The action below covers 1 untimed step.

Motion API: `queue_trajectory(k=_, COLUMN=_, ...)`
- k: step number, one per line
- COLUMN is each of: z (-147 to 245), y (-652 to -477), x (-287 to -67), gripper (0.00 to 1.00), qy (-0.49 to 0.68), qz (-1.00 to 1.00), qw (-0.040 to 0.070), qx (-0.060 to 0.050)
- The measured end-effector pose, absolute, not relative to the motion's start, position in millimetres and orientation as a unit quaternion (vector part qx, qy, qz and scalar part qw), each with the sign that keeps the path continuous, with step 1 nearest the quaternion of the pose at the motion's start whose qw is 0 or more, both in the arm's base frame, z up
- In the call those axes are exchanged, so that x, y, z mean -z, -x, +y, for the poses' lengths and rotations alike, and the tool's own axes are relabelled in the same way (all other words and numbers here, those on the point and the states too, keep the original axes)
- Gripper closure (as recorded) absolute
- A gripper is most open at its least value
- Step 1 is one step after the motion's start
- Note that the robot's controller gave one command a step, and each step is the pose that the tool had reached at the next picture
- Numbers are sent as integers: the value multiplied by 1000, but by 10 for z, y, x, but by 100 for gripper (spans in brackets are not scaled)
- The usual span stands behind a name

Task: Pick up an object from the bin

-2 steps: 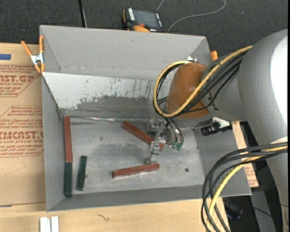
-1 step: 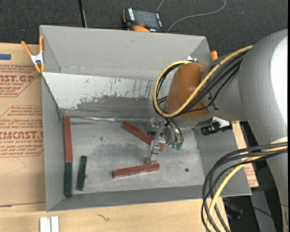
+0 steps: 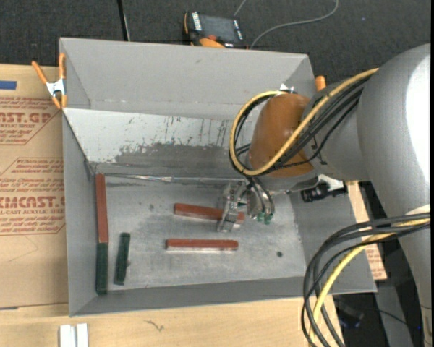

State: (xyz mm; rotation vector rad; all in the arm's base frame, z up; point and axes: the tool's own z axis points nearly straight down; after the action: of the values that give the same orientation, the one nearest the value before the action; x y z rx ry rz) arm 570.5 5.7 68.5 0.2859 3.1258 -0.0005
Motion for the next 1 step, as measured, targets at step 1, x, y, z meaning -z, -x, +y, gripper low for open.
queue_trajectory(k=1, z=64, y=-5723, x=-1308, gripper=100, qy=-91, qz=996, qw=4, qx=-1)
